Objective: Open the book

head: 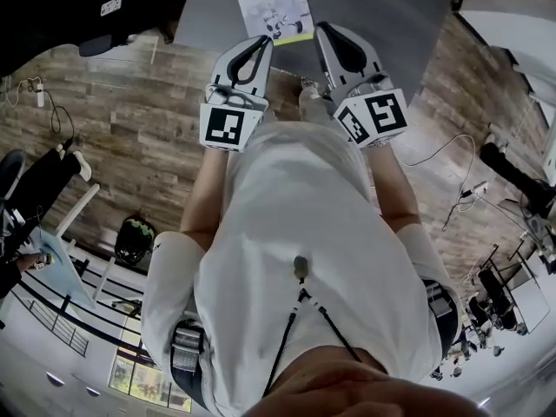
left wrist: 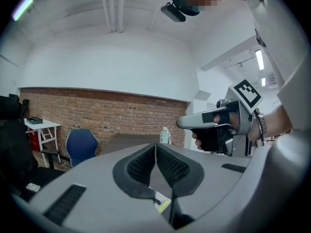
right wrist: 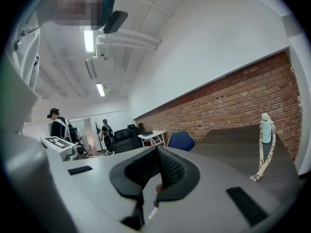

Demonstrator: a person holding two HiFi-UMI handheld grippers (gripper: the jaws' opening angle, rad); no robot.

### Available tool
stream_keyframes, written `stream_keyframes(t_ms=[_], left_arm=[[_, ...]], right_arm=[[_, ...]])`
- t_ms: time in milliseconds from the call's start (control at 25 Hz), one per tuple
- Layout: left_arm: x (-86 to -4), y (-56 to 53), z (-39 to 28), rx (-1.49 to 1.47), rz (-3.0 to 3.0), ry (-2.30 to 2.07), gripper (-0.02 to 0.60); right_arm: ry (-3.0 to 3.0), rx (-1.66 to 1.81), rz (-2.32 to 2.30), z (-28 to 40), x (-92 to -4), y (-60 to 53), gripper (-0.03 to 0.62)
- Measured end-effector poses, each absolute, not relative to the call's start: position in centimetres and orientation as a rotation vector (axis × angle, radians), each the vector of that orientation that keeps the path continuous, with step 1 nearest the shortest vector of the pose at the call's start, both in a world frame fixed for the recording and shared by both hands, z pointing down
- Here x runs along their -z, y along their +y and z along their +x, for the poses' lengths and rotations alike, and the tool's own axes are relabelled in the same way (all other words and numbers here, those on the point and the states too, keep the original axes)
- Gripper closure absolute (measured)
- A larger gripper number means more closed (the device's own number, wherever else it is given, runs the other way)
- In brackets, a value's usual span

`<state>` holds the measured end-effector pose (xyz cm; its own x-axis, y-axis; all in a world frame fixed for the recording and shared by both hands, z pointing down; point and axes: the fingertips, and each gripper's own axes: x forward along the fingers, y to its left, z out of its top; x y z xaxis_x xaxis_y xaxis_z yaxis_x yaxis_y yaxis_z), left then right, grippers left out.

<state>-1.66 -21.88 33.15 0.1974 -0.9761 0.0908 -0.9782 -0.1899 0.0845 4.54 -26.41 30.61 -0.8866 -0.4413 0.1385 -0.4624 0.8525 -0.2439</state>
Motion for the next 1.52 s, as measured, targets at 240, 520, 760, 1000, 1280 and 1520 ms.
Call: stream_keyframes(t_ms=[240,520,760,1000,1280,1520], left_arm=[[-36.1,-24.3,-0.1,-0.079,2.28,-1.92,0.554],[-40.9,-27.0,0.7,-0.17,2.233,-1.896,0.554],[-46.0,-27.1,1.4,-0.333,2.178,-1.796,0.554],[-49.9,-27.8,2.0,-0.423,2.171,-1.719,0.554],[-55.5,-29.0,2.7,-0.59,2.145,-1.639,0.552],[-59.8,-29.7,3.9,-0.712,2.145,-1.572,0.552]], right_arm=[[-2.921,-0.457,0.68,5.9,-33.1,-29.1,0.557],[-2.875,-0.501,0.659,6.5,-36.7,-31.7,0.557],[-2.828,-0.558,0.681,6.8,-39.6,-32.9,0.557],[-2.775,-0.581,0.724,7.5,-42.3,-33.8,0.557],[-2.717,-0.583,0.769,8.9,-45.2,-34.6,0.557],[-2.698,-0.588,0.787,9.8,-46.2,-35.1,0.557]])
